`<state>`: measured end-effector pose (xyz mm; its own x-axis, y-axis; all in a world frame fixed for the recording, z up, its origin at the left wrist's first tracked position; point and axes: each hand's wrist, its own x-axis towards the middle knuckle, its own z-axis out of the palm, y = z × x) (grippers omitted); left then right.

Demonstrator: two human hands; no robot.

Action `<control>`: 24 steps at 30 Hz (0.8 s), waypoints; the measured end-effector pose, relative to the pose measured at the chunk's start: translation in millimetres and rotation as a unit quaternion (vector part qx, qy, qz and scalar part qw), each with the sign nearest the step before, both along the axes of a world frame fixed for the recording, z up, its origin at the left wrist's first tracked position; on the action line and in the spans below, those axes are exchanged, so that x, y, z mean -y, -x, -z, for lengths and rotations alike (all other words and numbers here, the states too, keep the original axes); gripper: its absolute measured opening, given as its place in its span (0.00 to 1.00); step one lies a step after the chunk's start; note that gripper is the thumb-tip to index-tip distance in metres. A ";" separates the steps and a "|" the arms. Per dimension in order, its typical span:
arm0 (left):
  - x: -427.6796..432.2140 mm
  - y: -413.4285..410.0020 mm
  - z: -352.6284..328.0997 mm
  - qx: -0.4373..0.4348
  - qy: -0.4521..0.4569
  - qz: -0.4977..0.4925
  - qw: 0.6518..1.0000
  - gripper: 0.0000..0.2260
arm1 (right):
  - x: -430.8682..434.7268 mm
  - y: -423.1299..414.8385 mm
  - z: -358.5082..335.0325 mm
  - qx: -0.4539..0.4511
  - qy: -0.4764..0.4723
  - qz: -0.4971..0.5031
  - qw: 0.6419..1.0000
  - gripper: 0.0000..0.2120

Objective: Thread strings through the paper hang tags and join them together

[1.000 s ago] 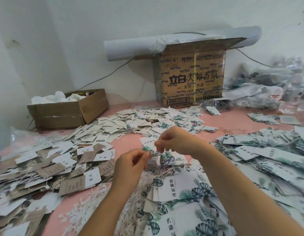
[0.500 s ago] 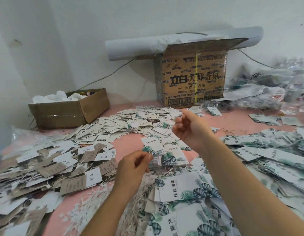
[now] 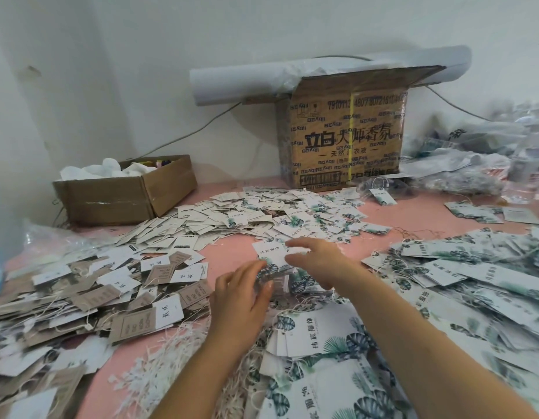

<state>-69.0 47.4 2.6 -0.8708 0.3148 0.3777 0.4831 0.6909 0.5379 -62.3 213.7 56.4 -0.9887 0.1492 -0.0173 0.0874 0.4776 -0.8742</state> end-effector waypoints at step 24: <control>0.5 9.3 12.4 -0.010 0.051 0.005 0.999 0.21 | -3.9 8.9 5.6 -0.079 0.005 0.098 0.992 0.13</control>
